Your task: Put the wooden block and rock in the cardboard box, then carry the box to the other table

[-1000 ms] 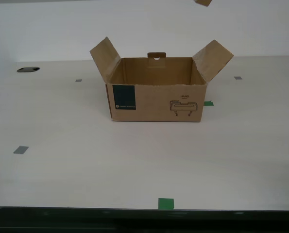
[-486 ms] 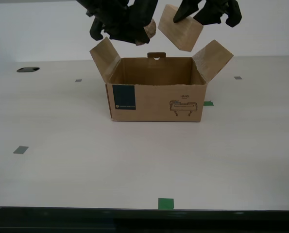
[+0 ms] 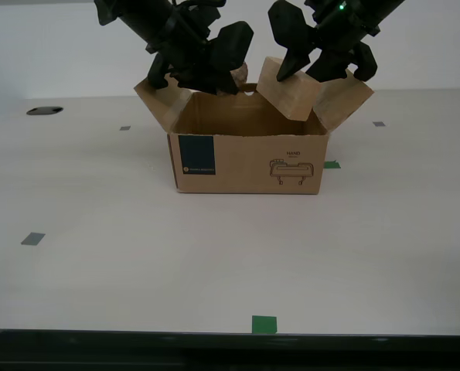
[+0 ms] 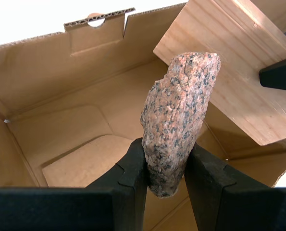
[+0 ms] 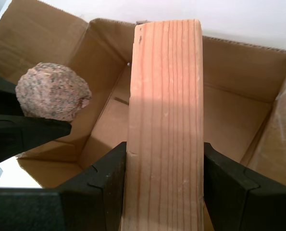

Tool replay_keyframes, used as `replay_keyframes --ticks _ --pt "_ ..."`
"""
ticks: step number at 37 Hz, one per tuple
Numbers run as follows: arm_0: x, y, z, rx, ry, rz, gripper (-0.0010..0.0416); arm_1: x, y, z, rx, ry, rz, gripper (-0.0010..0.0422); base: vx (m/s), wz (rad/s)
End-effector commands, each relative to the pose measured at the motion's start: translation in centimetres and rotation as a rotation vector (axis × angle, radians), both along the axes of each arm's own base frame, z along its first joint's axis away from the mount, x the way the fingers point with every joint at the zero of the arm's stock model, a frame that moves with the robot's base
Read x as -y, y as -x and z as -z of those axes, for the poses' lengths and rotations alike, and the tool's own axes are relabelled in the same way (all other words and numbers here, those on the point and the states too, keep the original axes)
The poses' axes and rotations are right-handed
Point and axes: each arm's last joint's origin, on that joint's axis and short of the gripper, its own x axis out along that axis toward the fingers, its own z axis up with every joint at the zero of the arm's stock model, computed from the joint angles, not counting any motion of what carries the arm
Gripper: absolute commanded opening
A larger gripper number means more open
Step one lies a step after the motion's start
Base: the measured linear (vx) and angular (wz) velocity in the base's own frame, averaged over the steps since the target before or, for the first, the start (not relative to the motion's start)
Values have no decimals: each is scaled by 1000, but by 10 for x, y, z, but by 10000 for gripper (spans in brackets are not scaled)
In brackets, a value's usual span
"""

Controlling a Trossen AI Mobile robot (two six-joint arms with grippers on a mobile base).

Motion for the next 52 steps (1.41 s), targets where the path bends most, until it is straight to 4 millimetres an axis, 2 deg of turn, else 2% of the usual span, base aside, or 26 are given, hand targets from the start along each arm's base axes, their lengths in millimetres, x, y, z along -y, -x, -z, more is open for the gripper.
replay_keyframes --ticks 1,10,20,25,37,52 --pt "0 0 -1 4 -4 2 -1 1 0 -1 4 8 3 0 0 0" --pt "0 1 0 -15 2 4 0 1 0 -1 4 8 3 11 0 0" --pt "0 0 0 -30 -13 26 5 1 0 -1 3 8 3 101 0 0" --pt "0 0 0 -33 -15 31 29 1 0 -1 -1 11 -2 146 0 0" --pt "0 0 0 -40 -21 39 150 1 0 -1 -30 30 -34 225 0 0" --pt "0 0 -1 -39 -22 39 345 1 0 -1 -44 40 -52 276 0 0"
